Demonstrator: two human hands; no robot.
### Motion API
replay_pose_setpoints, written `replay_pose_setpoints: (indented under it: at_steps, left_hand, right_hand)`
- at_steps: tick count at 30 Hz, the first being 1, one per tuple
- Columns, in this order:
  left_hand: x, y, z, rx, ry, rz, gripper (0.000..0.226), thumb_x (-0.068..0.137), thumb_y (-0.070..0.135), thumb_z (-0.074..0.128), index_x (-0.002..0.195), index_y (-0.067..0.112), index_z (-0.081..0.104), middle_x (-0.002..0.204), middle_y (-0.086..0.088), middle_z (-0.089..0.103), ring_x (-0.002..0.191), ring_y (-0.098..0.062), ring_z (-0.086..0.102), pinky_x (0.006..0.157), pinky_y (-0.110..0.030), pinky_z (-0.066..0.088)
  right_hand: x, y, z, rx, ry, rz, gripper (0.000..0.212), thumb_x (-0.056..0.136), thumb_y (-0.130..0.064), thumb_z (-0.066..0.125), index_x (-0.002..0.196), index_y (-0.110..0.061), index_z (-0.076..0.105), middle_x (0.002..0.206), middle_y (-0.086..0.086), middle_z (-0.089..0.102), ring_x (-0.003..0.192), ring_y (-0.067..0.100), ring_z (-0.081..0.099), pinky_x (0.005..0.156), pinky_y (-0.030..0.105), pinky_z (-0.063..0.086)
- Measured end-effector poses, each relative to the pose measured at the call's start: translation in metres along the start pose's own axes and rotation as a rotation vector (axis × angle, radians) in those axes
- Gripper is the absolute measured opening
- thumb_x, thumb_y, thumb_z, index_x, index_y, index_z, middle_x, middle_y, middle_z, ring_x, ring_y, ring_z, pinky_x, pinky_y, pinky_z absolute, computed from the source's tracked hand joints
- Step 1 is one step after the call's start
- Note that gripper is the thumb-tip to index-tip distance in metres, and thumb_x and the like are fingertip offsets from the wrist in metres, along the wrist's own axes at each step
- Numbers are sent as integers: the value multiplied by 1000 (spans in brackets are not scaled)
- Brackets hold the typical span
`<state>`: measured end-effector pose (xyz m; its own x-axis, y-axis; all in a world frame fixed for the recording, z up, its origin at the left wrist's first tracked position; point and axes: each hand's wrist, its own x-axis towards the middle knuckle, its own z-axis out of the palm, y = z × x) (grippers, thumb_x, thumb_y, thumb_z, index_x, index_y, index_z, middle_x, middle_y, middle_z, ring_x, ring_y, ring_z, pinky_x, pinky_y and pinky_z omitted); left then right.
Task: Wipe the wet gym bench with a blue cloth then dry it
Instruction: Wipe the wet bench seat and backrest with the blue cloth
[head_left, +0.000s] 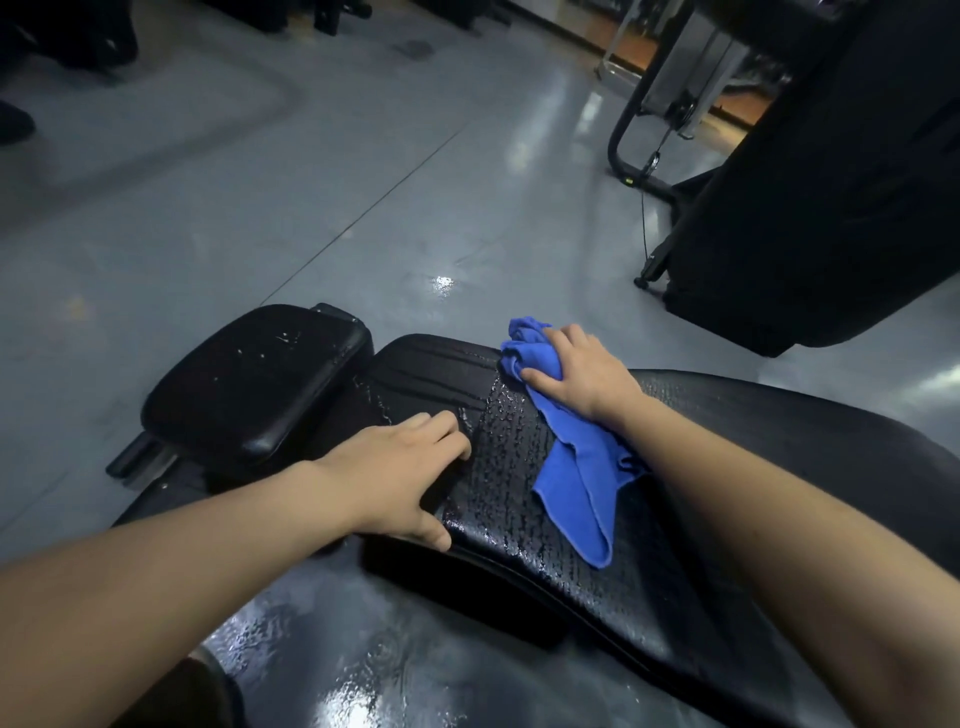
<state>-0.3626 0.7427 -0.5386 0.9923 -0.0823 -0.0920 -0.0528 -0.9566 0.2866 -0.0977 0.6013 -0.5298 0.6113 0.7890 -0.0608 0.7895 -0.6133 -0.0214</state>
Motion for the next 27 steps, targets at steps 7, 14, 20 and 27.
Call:
replay_pose_setpoints:
  at_steps: [7, 14, 20, 27]
  left_hand:
    - [-13, 3, 3, -6, 22, -36, 86, 74, 65, 71, 142, 27, 35, 130, 9, 33, 118, -13, 37, 91, -37, 49]
    - [-25, -12, 1, -4, -8, -163, 89, 72, 62, 74, 141, 19, 38, 132, 2, 35, 123, -19, 39, 93, -40, 50]
    - [-21, -14, -1, -8, -42, -182, 82, 73, 62, 74, 133, 17, 41, 128, 2, 35, 121, -19, 39, 89, -36, 46]
    - [-26, -16, 4, -24, -9, -177, 90, 75, 64, 71, 144, 20, 35, 132, 4, 34, 122, -17, 38, 96, -38, 48]
  right_hand:
    - [-84, -37, 5, -57, 41, -281, 83, 88, -66, 44, 146, -6, 43, 140, 22, 44, 129, 38, 41, 114, 46, 33]
    - [-162, -83, 14, -114, 58, -388, 78, 89, -62, 53, 143, -7, 43, 140, 21, 45, 131, 41, 42, 113, 50, 35]
    - [-145, -81, 12, -42, 25, -502, 75, 92, -64, 51, 143, -10, 46, 139, 18, 47, 130, 33, 43, 116, 40, 32]
    - [-55, -47, 10, -62, 56, -314, 80, 89, -67, 45, 143, -9, 46, 137, 17, 50, 123, 35, 48, 109, 39, 34]
